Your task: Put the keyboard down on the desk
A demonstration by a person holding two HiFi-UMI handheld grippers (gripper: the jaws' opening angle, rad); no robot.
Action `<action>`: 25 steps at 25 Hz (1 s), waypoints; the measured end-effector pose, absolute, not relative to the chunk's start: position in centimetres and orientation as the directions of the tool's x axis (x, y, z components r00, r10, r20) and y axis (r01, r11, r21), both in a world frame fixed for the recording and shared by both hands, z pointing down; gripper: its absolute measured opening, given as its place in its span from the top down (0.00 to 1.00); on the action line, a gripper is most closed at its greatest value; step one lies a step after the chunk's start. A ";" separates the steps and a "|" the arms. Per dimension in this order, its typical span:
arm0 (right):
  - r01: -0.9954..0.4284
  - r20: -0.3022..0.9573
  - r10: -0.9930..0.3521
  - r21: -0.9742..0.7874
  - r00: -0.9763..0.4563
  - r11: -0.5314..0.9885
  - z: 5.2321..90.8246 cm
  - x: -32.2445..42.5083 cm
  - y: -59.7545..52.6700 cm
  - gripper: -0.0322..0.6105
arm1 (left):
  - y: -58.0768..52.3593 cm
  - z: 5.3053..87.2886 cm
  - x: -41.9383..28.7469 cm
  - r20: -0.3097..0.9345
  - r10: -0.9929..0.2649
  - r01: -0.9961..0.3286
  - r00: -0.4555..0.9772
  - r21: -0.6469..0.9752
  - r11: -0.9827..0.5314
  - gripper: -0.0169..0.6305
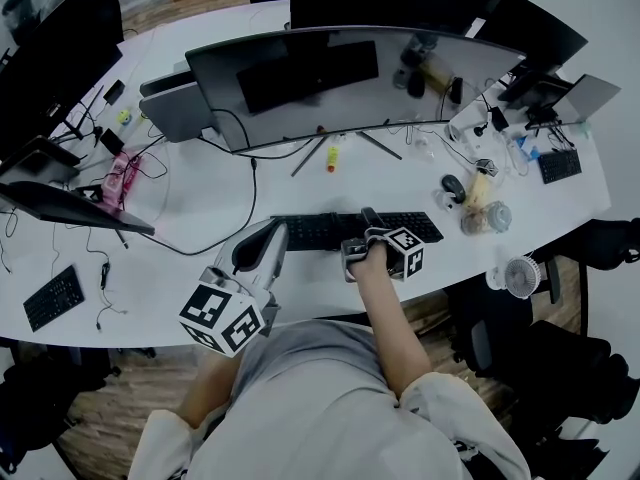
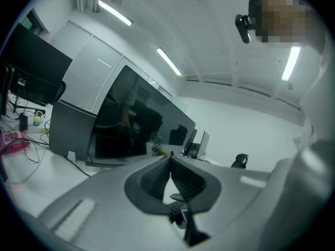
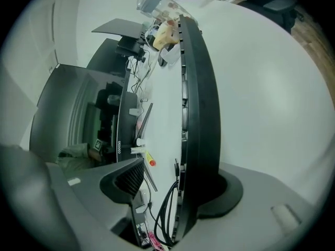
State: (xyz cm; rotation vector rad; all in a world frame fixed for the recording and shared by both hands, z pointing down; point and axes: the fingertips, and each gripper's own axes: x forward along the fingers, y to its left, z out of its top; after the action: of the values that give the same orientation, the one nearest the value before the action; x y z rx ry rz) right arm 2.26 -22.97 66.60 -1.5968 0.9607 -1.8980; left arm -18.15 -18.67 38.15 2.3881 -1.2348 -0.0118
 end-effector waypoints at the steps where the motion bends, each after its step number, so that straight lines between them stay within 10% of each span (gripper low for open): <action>1: -0.072 0.640 -0.740 -0.764 -0.206 -0.641 66.6 2.4 -22.8 0.50 | -18.6 38.2 -18.1 0.194 -0.776 -0.772 0.600 0.393 -0.500 0.97; 25: -0.149 0.718 -0.668 -0.695 -0.194 -0.703 68.0 5.9 -21.1 0.48 | -18.2 37.8 -17.2 0.179 -0.766 -0.756 0.617 0.406 -0.514 0.97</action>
State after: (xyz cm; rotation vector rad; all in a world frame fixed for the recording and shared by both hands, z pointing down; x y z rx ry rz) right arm 5.90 -21.14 68.01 -1.7081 0.9483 -1.9578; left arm -17.20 -18.19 37.80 2.3966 -1.2051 -0.0316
